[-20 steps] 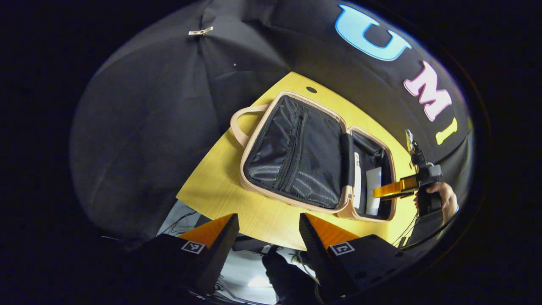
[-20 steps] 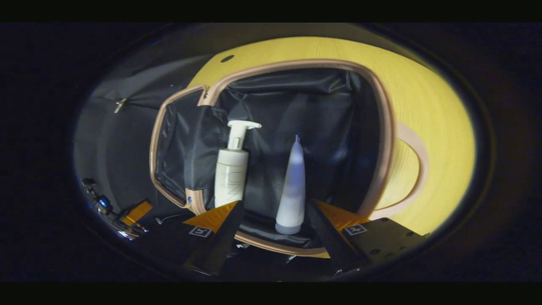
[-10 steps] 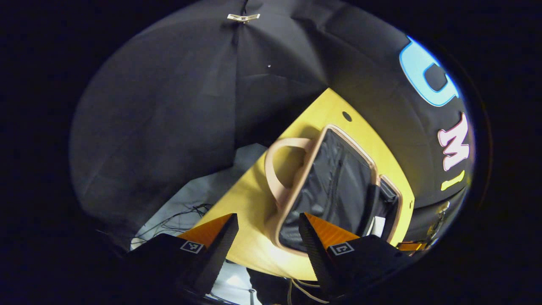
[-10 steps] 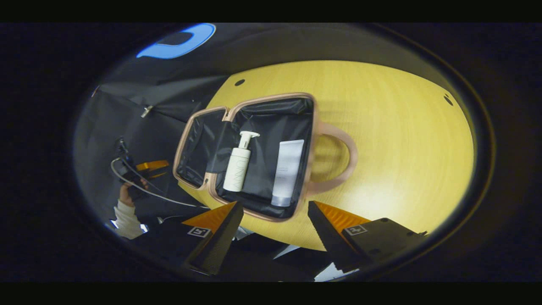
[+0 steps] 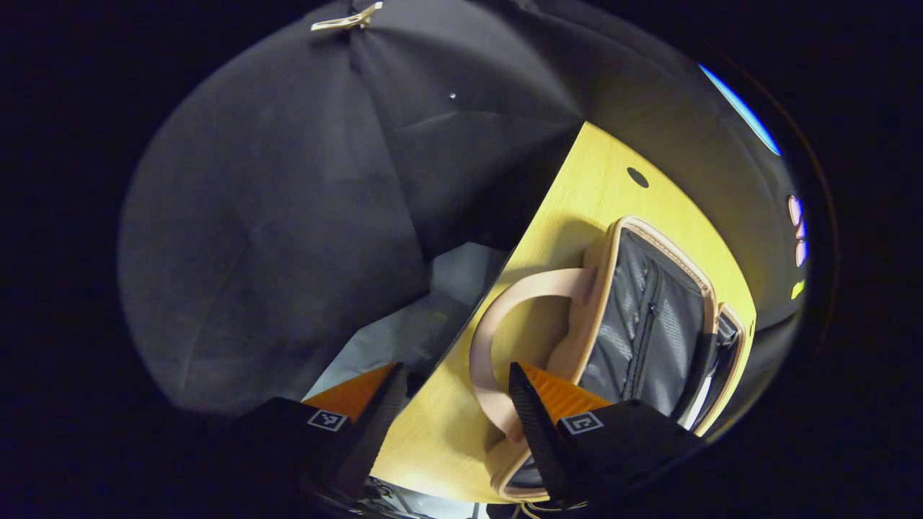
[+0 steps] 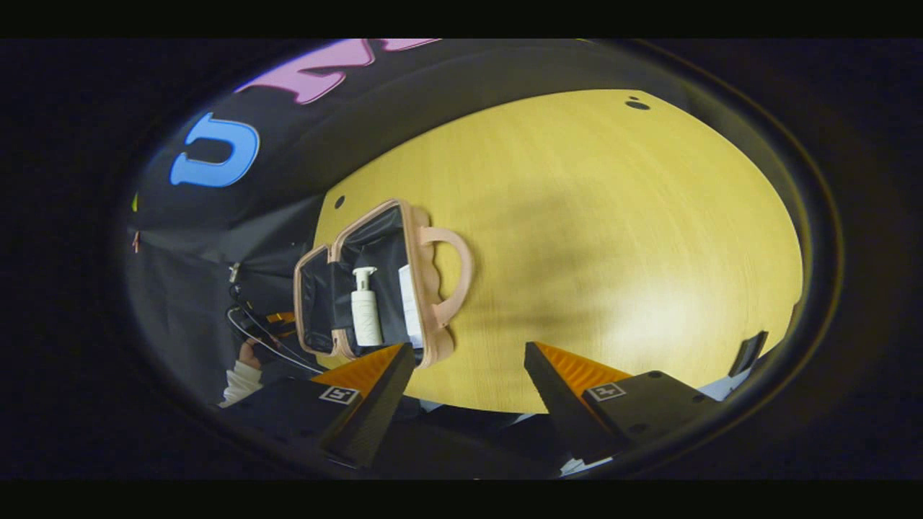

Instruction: First open the suitcase, pack the skin care products into it, and then close the suitcase.

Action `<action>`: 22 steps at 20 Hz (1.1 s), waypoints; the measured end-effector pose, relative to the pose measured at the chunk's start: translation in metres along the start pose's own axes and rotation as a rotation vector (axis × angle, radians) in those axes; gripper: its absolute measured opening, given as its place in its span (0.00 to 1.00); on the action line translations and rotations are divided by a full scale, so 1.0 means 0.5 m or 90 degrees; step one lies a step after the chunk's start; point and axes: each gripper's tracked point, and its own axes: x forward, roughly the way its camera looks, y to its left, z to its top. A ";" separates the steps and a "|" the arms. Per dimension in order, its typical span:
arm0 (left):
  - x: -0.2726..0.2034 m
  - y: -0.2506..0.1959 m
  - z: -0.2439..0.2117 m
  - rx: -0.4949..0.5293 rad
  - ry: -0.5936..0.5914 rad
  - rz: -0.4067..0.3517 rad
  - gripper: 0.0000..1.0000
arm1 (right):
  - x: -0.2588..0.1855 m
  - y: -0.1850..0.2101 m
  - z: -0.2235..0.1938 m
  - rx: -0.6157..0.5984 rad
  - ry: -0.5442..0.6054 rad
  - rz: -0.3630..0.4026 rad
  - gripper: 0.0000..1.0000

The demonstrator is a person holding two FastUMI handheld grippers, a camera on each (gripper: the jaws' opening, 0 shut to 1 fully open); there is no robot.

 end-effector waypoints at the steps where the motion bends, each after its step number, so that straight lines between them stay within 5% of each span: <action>1: 0.012 0.005 0.007 0.010 0.003 0.013 0.91 | -0.003 -0.012 0.001 0.011 -0.006 -0.004 0.98; 6: 0.053 -0.014 0.018 -0.011 0.024 -0.013 0.81 | 0.003 -0.013 -0.015 0.060 -0.005 0.010 0.97; 7: 0.053 -0.006 0.027 0.003 0.024 -0.011 0.59 | 0.010 -0.008 -0.019 0.060 -0.003 0.011 0.97; 11: 0.027 -0.005 0.043 0.028 0.003 0.007 0.17 | 0.033 0.004 0.012 0.064 0.006 0.030 0.97; 22: -0.274 -0.151 0.139 0.071 -0.141 -0.106 0.11 | 0.062 0.047 0.041 0.013 0.028 0.074 0.96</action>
